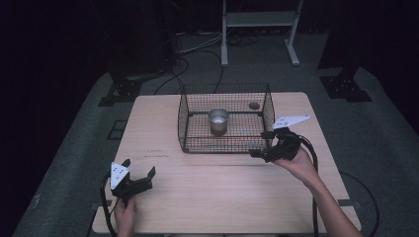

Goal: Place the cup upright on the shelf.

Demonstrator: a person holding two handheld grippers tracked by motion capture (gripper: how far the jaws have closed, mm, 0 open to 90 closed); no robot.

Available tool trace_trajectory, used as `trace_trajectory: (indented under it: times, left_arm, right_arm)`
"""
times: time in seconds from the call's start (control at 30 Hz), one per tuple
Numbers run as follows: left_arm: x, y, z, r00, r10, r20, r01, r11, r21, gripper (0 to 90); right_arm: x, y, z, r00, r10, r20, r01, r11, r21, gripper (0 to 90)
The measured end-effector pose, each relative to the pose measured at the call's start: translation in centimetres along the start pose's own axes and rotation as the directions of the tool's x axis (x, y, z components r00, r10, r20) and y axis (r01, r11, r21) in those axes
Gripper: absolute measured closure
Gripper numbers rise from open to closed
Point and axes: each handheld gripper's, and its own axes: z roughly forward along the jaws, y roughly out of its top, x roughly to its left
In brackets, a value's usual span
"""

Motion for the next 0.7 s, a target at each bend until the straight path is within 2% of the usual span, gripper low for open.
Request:
trace_trajectory:
  times: [0.23, 0.53, 0.6, 0.7]
  left_arm:
    - [0.0, 0.0, 0.0, 1.0000, 0.000, -0.001, 0.000, 1.0000, 0.001, 0.0]
    - [0.0, 0.0, 0.0, 1.0000, 0.000, -0.002, 0.000, 1.0000, 0.002, 0.0]
    - [0.0, 0.0, 0.0, 1.0000, 0.001, -0.002, -0.001, 1.0000, 0.001, 0.0]
    - [0.0, 0.0, 0.0, 1.0000, -0.001, -0.003, 0.001, 1.0000, 0.001, 0.0]
  right_arm:
    - [-0.2, -1.3, -0.6, 0.9998, 0.020, 0.006, -0.020, 1.000, -0.004, 6.0]
    - [0.1, -4.3, -1.3, 0.9988, 0.047, 0.011, -0.047, 0.999, -0.022, 6.0]
    - [0.3, -5.0, -1.3, 0.9984, 0.056, 0.011, -0.056, 0.998, -0.020, 6.0]
    - [1.3, -6.1, -1.6, 0.9983, 0.038, 0.044, -0.037, 0.999, -0.016, 6.0]
